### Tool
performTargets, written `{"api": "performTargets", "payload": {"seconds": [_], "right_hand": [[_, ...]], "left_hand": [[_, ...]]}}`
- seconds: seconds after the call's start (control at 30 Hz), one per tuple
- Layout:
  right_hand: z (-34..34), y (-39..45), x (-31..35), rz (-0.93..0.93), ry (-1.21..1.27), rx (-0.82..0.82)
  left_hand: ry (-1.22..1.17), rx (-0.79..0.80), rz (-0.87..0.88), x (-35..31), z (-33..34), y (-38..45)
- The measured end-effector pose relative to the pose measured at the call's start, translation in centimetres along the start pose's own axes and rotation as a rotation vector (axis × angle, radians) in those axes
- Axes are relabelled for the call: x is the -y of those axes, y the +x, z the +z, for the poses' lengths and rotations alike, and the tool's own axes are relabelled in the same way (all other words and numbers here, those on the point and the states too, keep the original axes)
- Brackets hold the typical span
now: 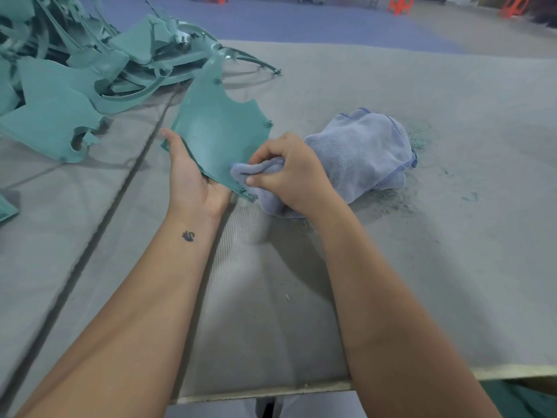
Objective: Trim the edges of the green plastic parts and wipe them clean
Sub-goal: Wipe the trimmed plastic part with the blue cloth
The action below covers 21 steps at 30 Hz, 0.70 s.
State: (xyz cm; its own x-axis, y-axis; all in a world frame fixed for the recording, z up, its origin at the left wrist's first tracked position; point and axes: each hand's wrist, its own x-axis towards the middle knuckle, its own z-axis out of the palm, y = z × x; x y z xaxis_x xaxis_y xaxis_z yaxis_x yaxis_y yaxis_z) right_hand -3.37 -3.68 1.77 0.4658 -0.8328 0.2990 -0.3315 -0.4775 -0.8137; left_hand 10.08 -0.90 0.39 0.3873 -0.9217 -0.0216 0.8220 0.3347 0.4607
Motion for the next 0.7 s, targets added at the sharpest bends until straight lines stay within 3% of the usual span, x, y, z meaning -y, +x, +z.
{"api": "performTargets", "payload": {"seconds": [0.2, 0.33, 0.47, 0.57, 0.7], "right_hand": [[0.7, 0.5, -0.2, 0.048, 0.164, -0.357], [0.5, 1.2, -0.6, 0.153, 0.297, -0.570], [0.0, 1.6, -0.8, 0.337, 0.721, -0.685], [-1.3, 1.6, -0.3, 0.457, 1.054, -0.603], [-0.4, 1.5, 1.1, 0.506, 1.194, -0.251]], "left_hand": [[0.008, 0.007, -0.075, 0.6, 0.5, -0.1], [-0.025, -0.039, -0.037, 0.4, 0.6, -0.2], [0.047, -0.031, -0.050, 0.3, 0.7, -0.6], [0.090, -0.042, -0.044, 0.2, 0.6, -1.0], [0.162, -0.018, -0.122, 0.5, 1.3, -1.5]]}}
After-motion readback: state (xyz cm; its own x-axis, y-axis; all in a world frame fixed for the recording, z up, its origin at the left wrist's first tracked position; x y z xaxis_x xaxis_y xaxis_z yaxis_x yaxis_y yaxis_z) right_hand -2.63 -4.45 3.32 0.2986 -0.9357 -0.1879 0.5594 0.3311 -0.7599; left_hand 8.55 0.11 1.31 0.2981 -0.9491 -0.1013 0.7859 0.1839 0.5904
